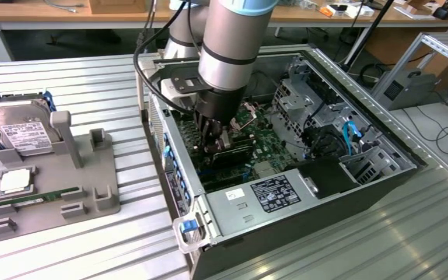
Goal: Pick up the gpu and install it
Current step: 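Press down on the gpu until it lock into place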
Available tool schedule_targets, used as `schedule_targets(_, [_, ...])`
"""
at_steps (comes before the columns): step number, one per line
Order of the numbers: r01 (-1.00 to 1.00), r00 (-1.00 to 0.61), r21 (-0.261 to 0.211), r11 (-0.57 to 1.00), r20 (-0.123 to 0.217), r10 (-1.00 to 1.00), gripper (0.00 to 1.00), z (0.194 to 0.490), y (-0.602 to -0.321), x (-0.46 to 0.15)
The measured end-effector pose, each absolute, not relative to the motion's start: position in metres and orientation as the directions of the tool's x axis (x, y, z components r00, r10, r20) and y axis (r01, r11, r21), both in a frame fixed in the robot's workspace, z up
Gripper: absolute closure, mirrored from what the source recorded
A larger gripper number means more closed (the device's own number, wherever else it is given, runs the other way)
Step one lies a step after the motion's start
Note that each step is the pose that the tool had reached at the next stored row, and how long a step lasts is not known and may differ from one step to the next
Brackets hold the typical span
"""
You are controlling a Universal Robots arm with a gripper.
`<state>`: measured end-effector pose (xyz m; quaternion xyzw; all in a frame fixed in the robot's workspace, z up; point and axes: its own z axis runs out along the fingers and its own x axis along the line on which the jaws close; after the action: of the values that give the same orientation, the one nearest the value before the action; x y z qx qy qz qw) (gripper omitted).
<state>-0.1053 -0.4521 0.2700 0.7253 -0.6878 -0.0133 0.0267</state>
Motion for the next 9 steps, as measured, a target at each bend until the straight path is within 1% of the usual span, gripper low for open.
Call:
schedule_targets(3, [-0.997,0.053,0.056,-0.052,0.015,-0.998,0.89,0.274,-0.452,-0.105])
schedule_targets(9, [-0.997,0.053,0.057,-0.052,0.017,-0.998,0.89,0.298,-0.452,-0.104])
